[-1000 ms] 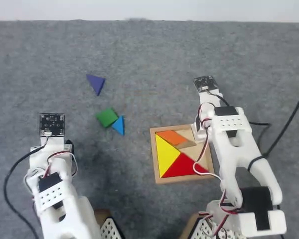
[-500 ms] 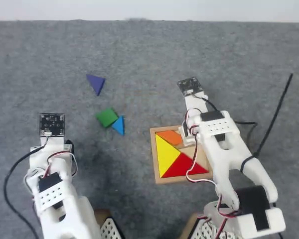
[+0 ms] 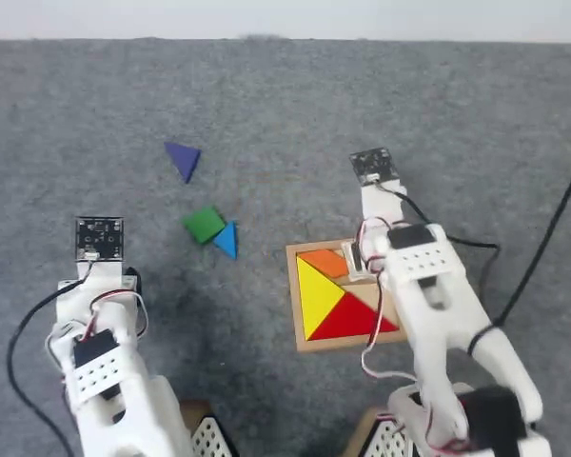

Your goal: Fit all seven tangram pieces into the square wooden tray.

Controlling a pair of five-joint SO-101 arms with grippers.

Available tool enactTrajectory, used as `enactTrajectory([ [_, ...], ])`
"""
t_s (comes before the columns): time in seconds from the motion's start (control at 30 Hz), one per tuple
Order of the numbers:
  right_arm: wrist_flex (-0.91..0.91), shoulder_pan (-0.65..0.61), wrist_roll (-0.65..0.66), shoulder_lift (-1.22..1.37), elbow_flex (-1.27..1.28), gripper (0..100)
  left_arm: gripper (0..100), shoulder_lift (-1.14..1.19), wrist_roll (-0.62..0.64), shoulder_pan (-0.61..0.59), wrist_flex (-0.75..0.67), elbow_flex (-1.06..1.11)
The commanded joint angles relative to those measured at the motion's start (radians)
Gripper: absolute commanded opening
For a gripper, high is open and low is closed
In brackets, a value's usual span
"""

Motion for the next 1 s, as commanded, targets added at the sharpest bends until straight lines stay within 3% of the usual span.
enactTrajectory([
  [0.0, -0.019, -0.070, -0.031, -0.064, 0.002, 13.7, 21, -0.005, -0.005, -0.003, -0.005, -0.010],
  [0.5, -0.019, -0.085, 0.008, 0.028, 0.008, 13.9, 21, -0.005, -0.005, -0.003, -0.005, -0.010],
  [0.67, 0.041, -0.085, 0.083, 0.038, 0.008, 14.0, 21, -0.005, -0.005, -0.003, -0.005, -0.010],
  [0.97, -0.005, -0.088, 0.138, 0.038, 0.046, 13.7, 21, -0.005, -0.005, -0.003, -0.005, -0.010],
])
